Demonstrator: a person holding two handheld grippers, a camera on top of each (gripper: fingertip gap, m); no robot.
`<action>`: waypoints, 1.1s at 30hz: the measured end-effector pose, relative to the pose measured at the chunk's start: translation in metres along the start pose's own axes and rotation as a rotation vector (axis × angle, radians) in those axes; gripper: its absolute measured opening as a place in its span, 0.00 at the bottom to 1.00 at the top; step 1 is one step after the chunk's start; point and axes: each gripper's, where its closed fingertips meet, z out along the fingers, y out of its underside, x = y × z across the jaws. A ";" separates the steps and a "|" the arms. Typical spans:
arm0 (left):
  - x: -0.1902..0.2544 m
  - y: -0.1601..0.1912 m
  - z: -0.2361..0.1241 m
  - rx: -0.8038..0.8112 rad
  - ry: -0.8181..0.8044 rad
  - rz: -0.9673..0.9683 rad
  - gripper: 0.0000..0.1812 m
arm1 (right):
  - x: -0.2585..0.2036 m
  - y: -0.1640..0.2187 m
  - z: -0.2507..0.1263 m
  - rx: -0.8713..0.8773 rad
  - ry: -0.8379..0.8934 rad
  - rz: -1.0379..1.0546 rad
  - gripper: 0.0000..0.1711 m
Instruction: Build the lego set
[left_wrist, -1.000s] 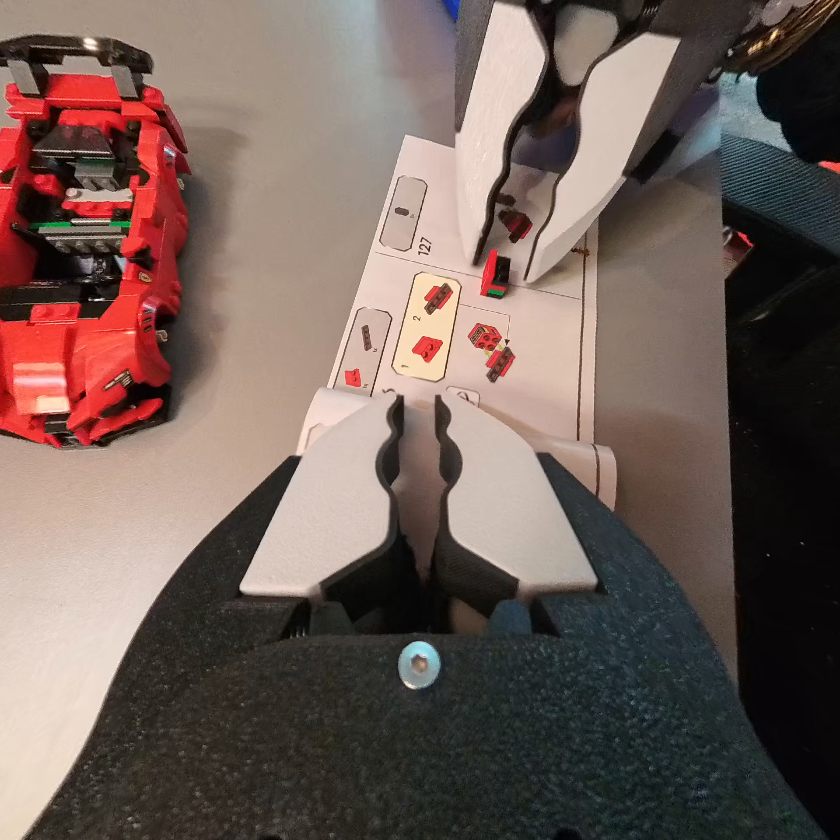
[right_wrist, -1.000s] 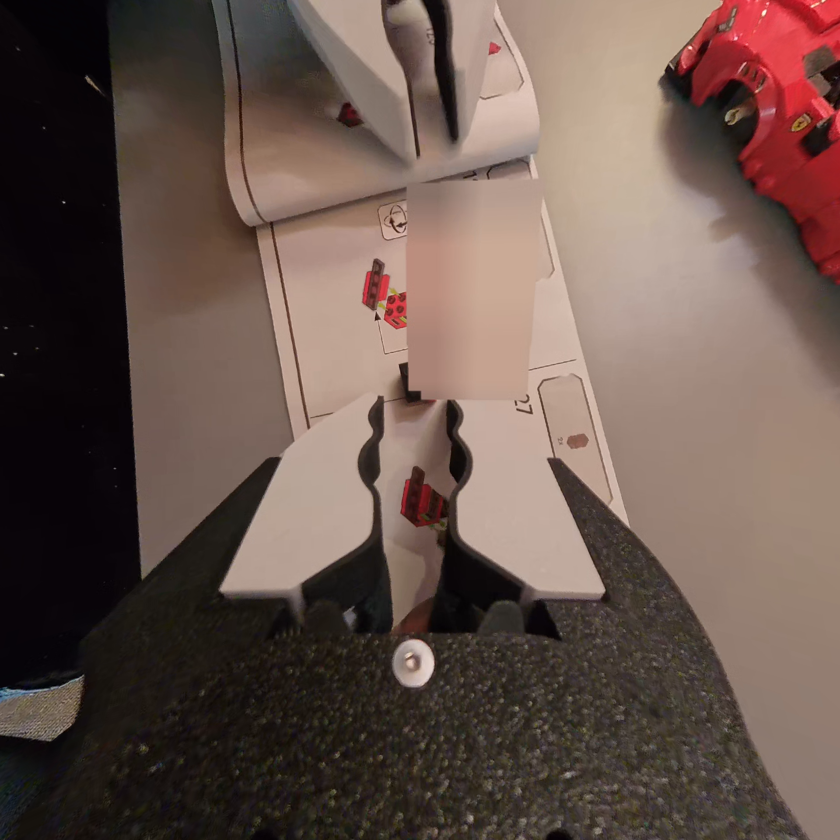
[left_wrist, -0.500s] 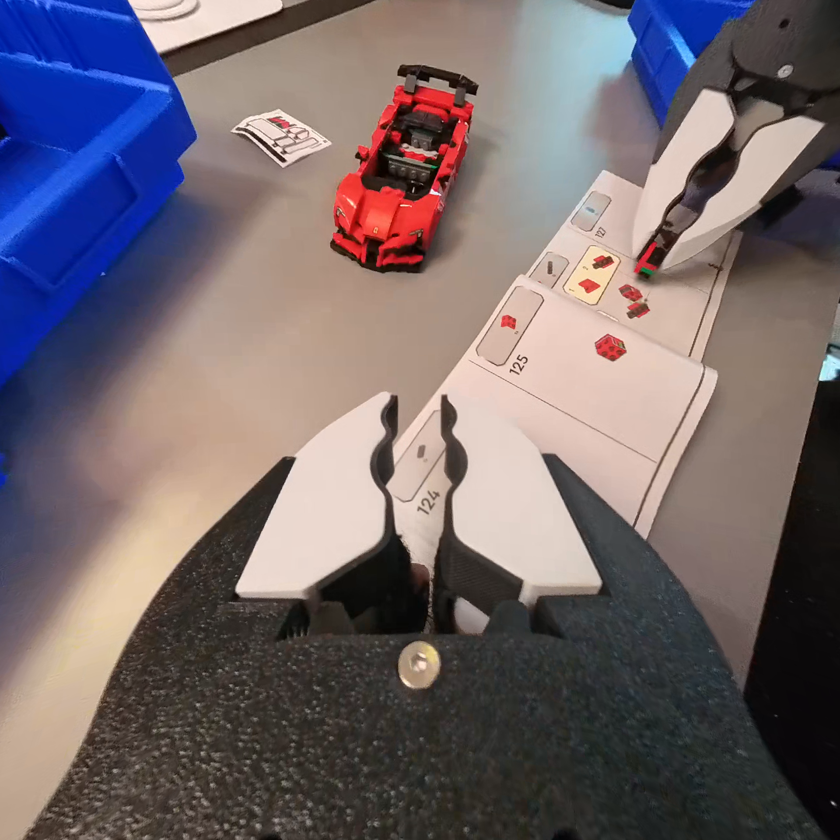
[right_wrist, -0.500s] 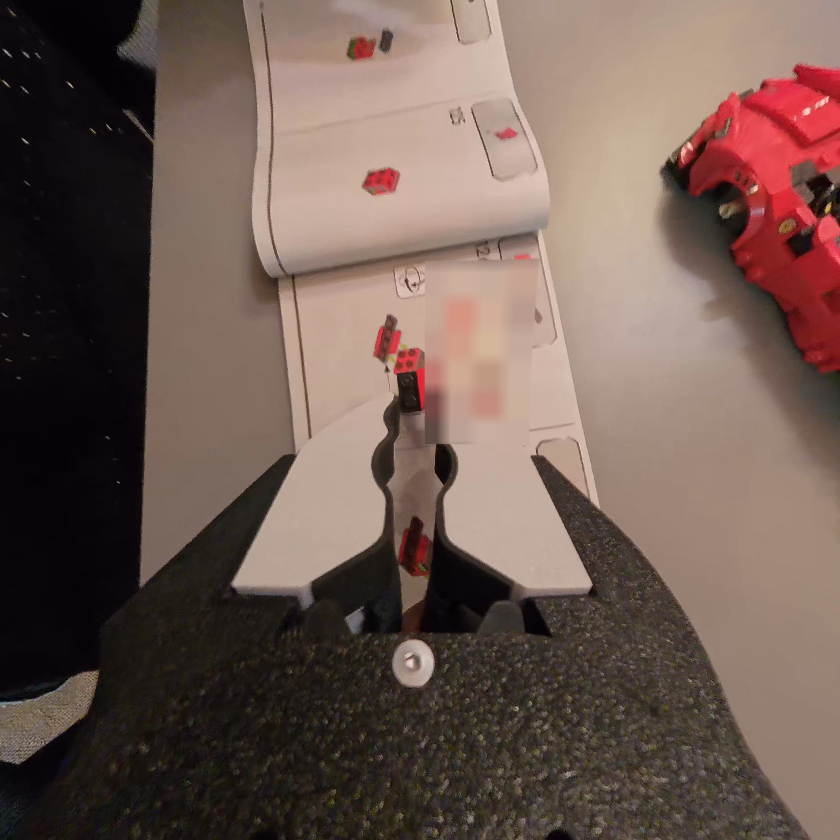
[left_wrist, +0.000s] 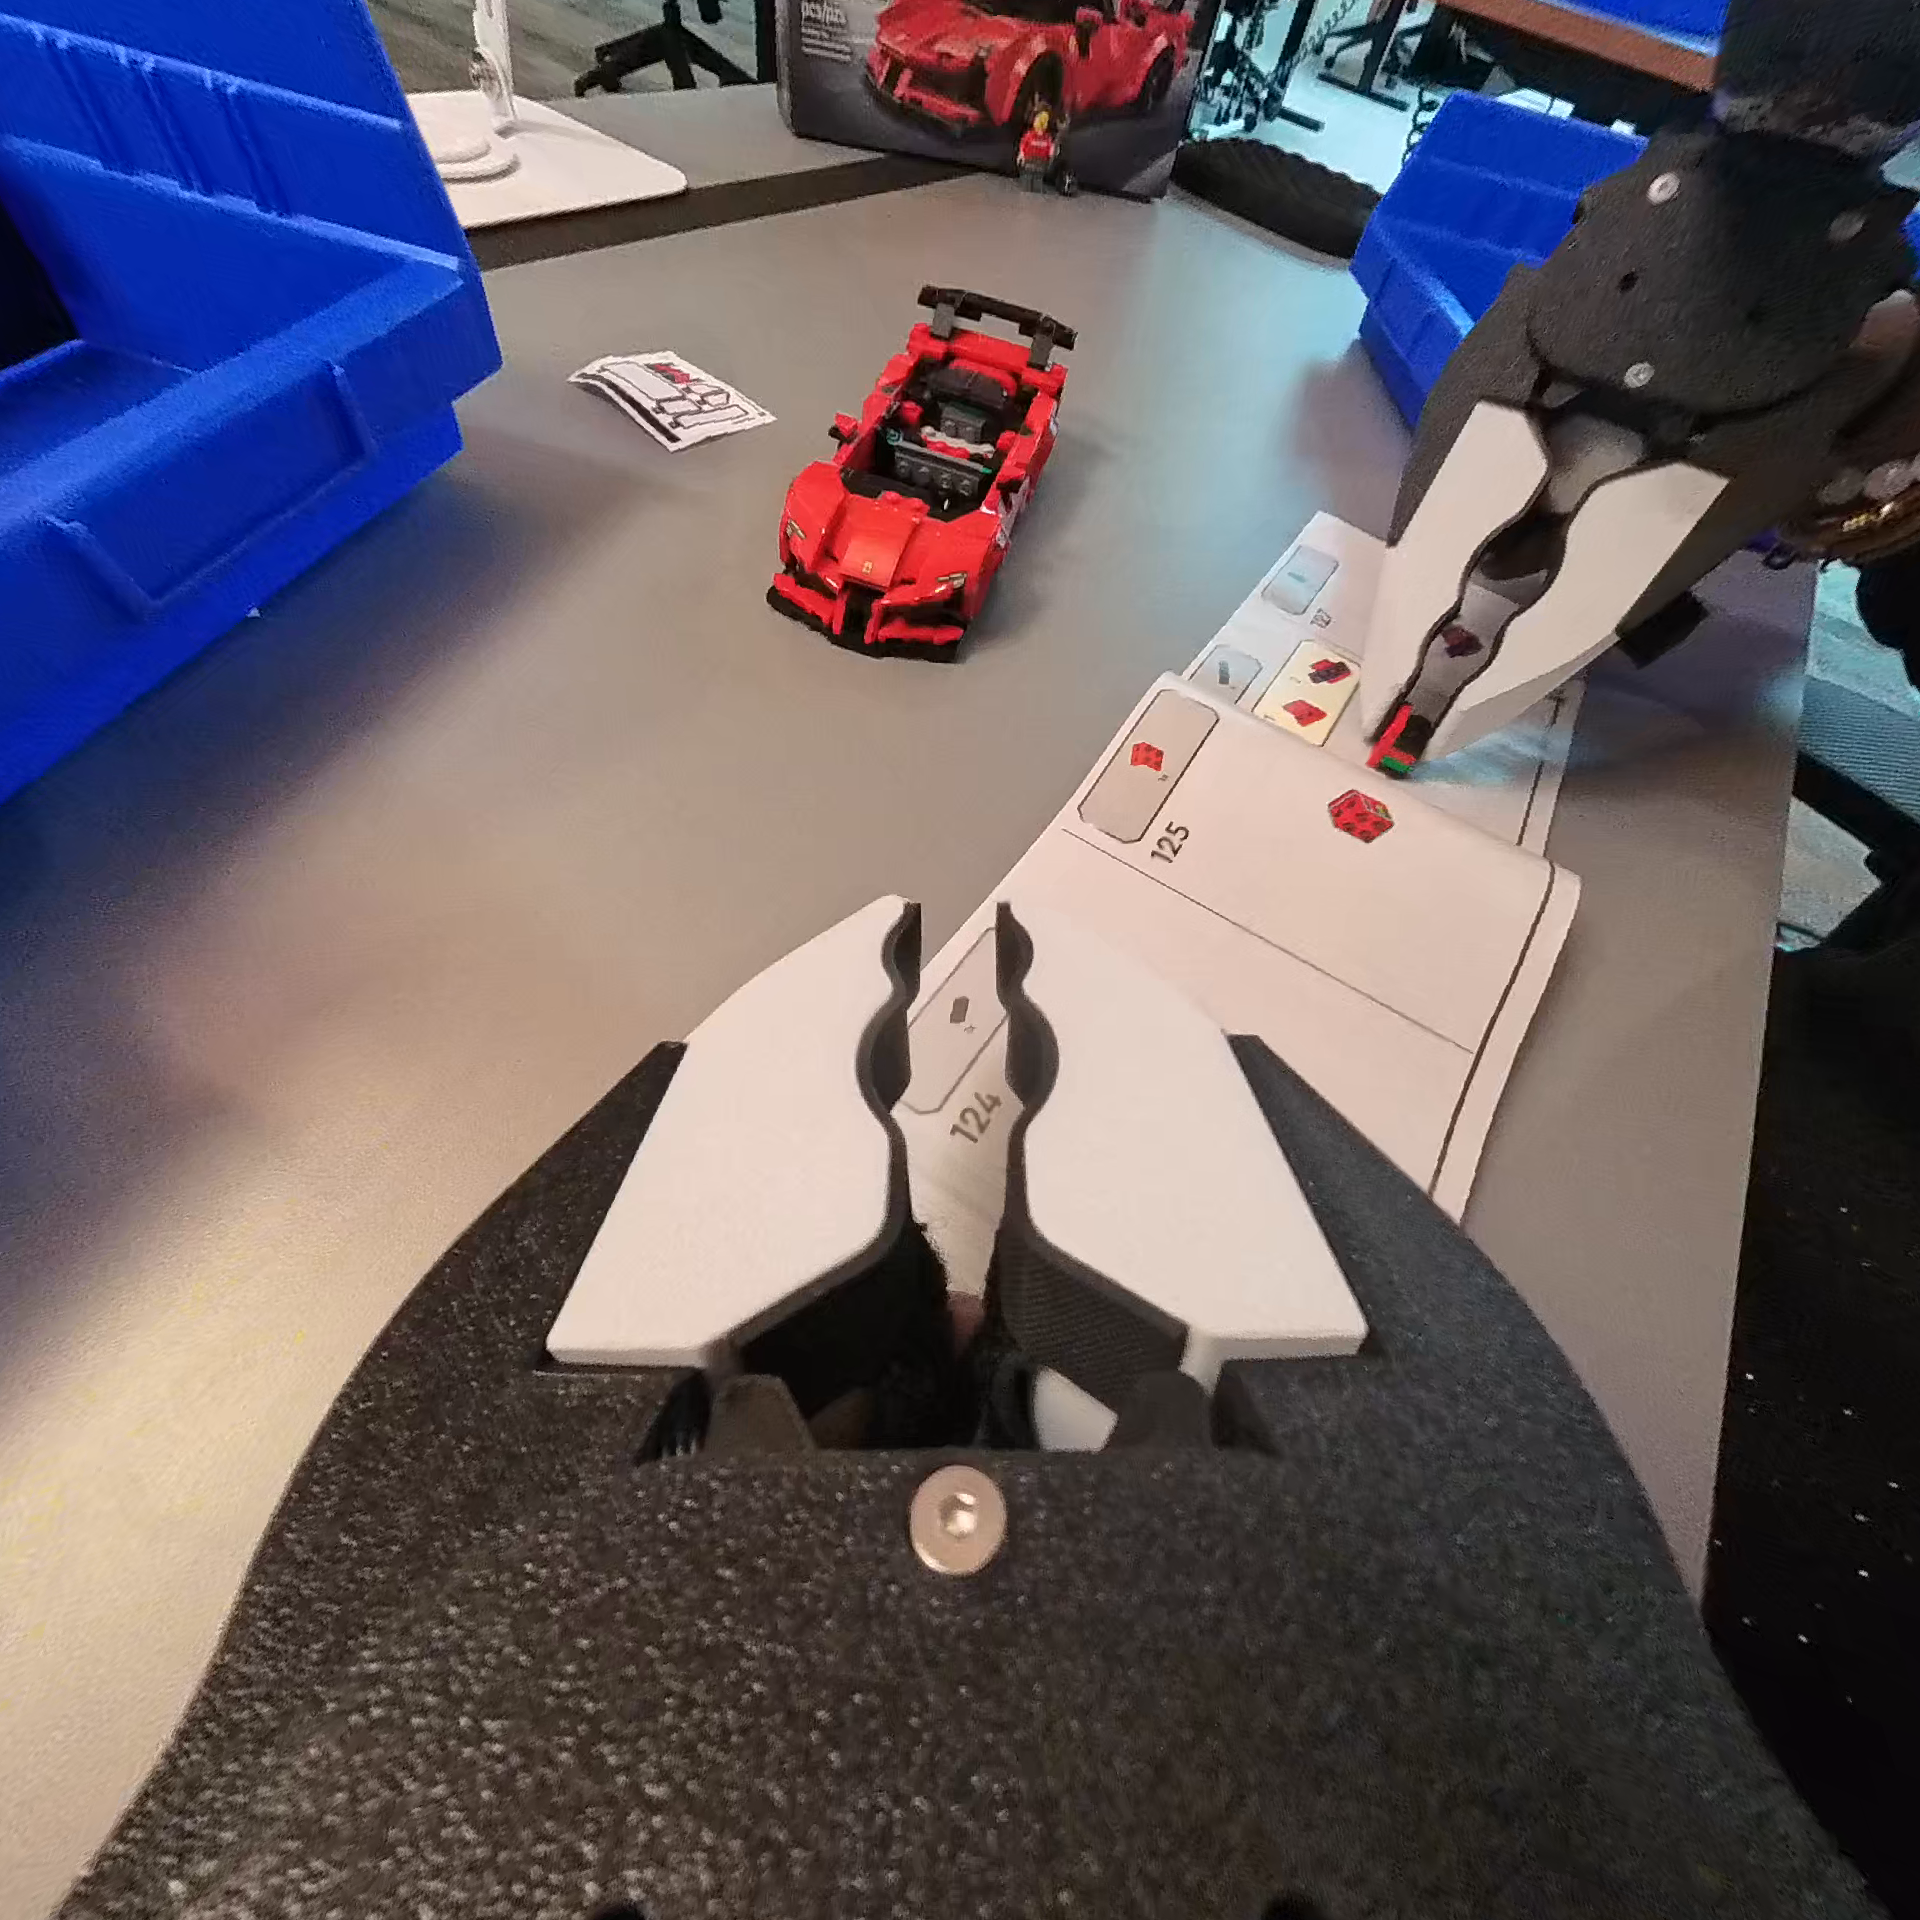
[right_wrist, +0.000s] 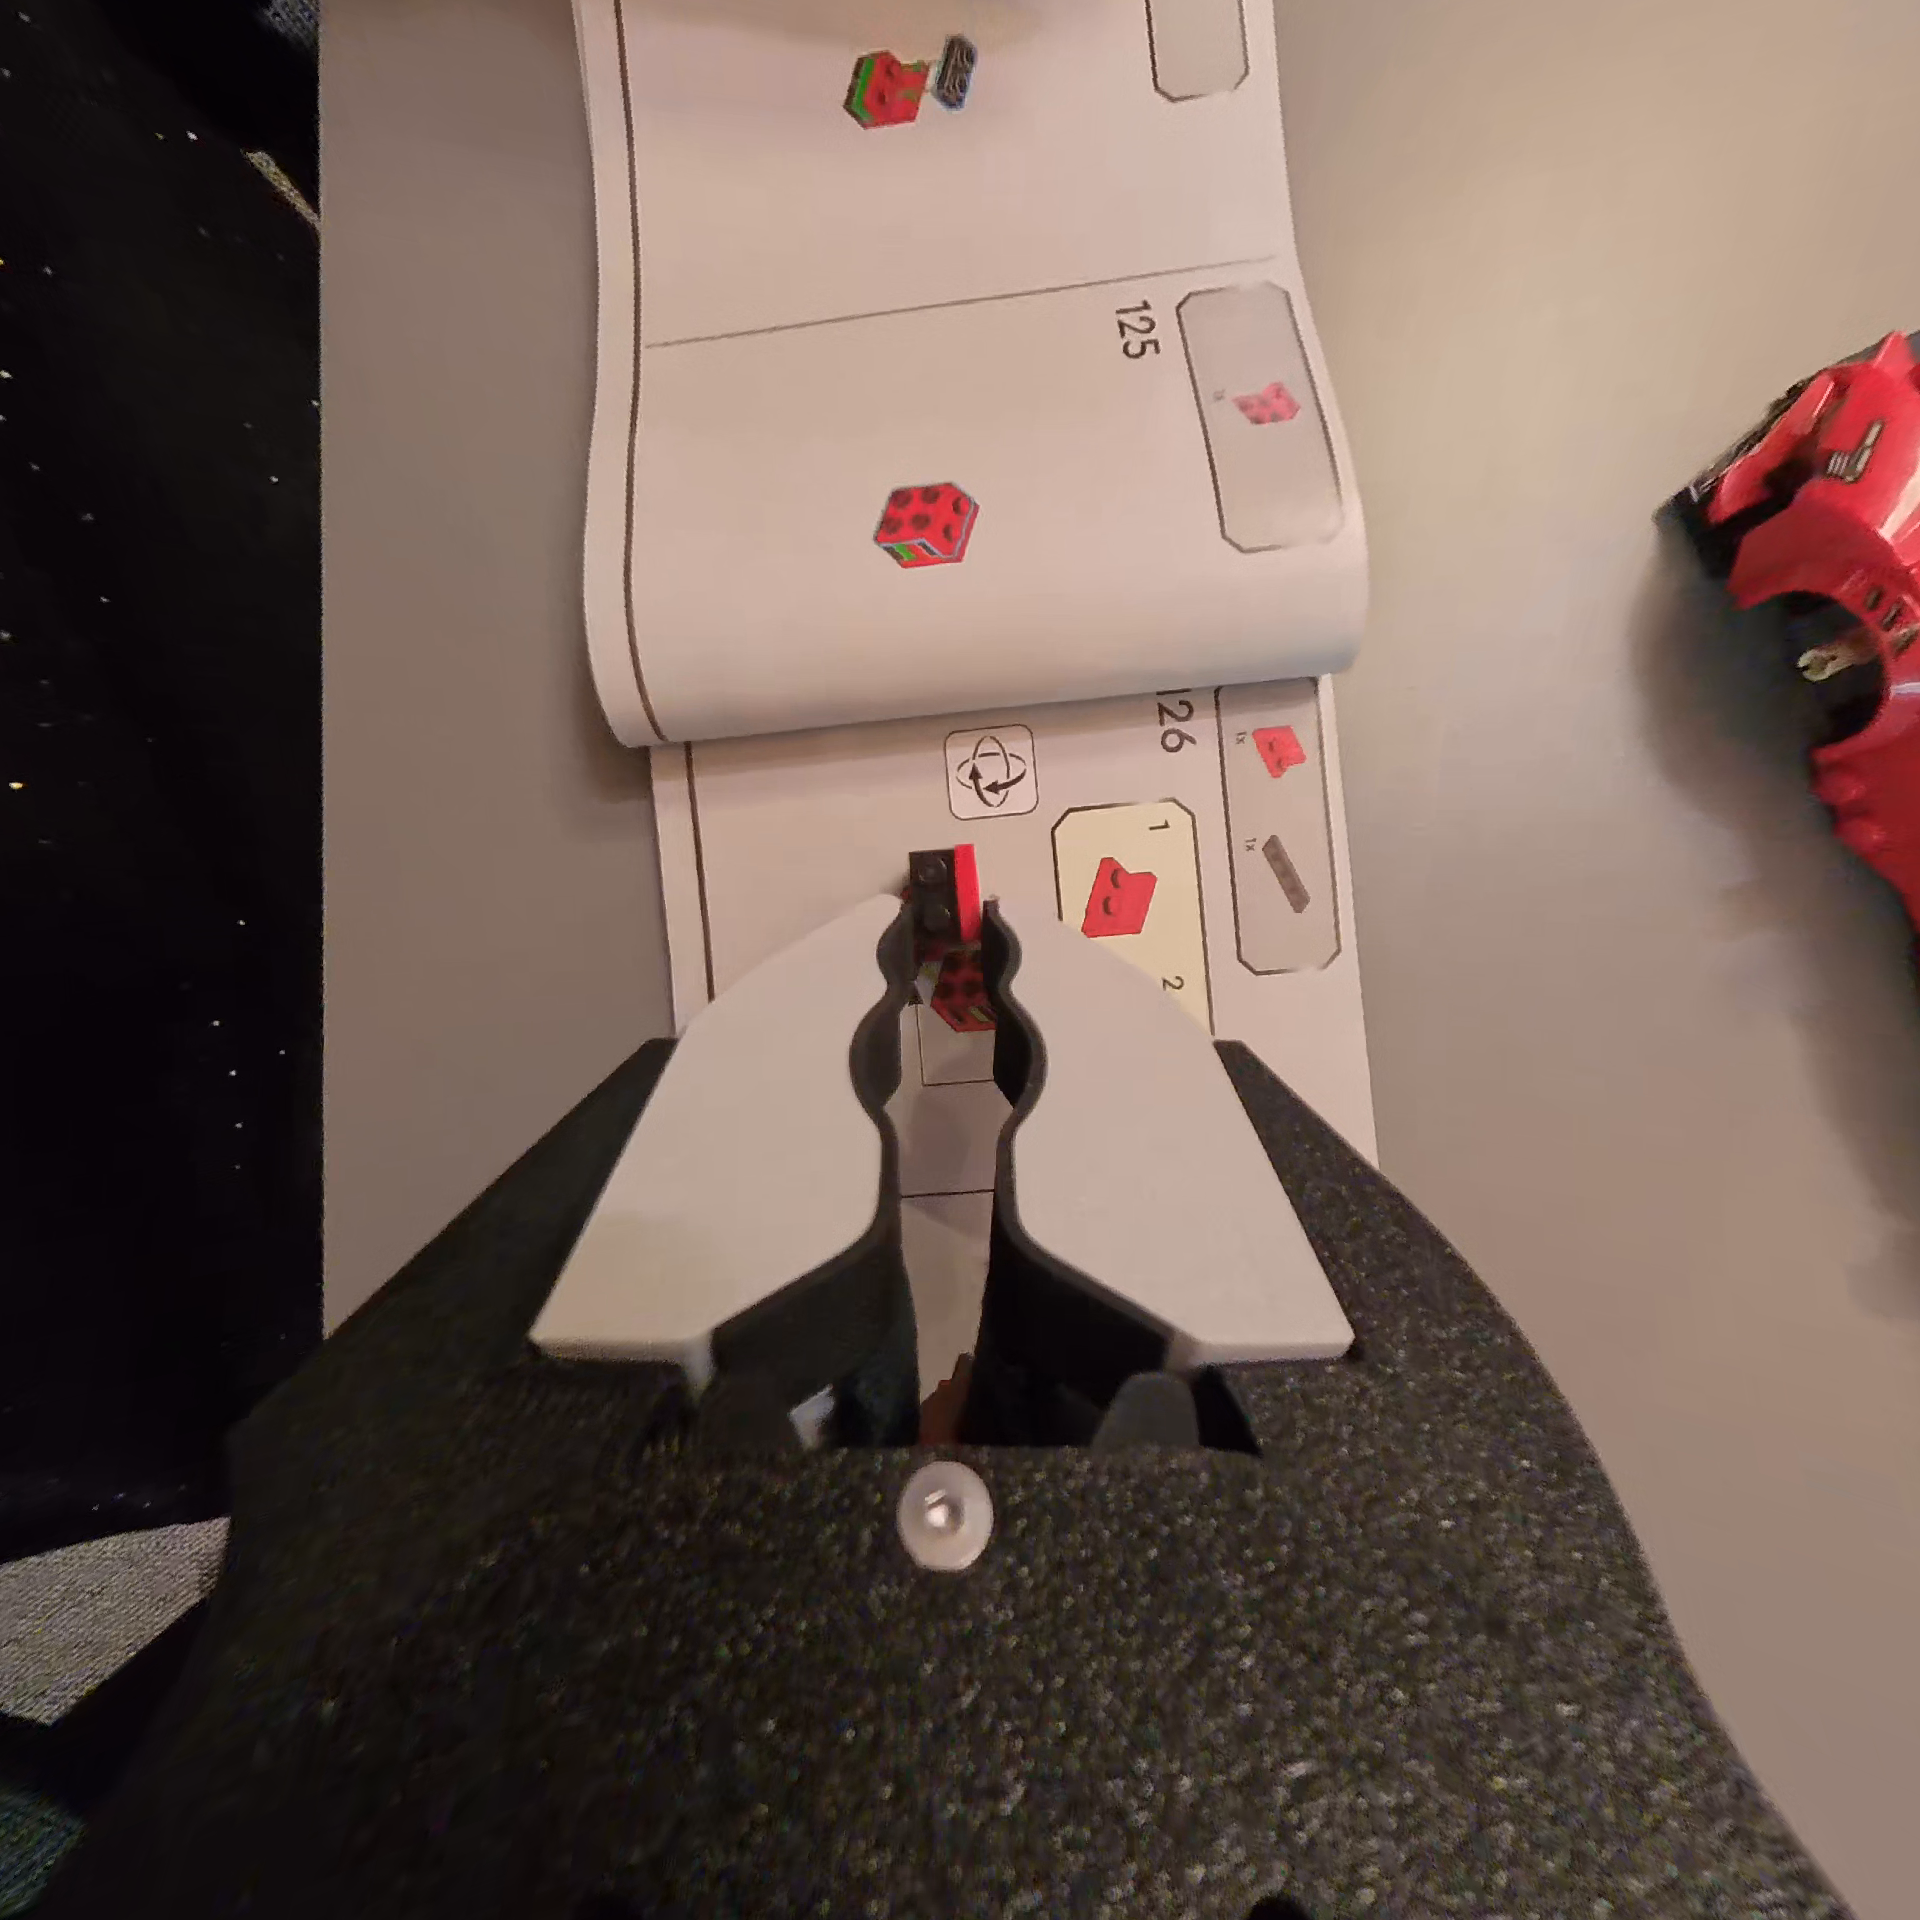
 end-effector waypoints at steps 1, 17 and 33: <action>-0.001 0.001 -0.001 -0.002 -0.001 -0.004 0.07 | 0.000 0.000 0.001 -0.003 -0.001 0.003 0.07; 0.002 0.007 0.002 -0.043 0.016 -0.015 0.07 | -0.006 0.002 -0.001 -0.036 -0.052 0.063 0.12; 0.001 0.011 0.005 -0.077 0.044 -0.056 0.06 | 0.007 -0.017 -0.026 0.124 -0.002 0.114 0.16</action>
